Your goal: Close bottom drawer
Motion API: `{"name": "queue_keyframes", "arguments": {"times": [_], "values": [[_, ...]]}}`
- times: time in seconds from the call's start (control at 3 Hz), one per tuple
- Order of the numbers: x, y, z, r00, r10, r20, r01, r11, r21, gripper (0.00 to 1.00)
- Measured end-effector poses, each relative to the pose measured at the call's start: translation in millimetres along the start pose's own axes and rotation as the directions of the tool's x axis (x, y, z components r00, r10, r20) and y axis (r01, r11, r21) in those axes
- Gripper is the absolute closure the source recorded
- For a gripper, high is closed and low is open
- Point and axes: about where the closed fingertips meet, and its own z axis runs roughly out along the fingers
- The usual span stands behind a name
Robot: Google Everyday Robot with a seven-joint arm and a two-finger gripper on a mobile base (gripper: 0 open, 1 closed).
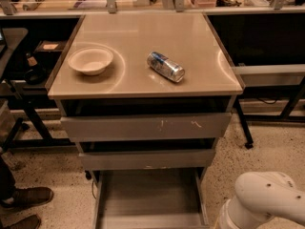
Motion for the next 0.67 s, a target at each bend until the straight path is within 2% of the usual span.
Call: {"name": "queue_keyframes", "arguments": {"times": [0.33, 0.67], "values": [[-1.5, -1.0, 41.7, 1.000, 0.008, 0.020, -0.007, 0.9989, -0.047, 1.00], [-1.4, -0.8, 42.4, 1.000, 0.008, 0.021, -0.007, 0.9988, -0.049, 1.00]]}}
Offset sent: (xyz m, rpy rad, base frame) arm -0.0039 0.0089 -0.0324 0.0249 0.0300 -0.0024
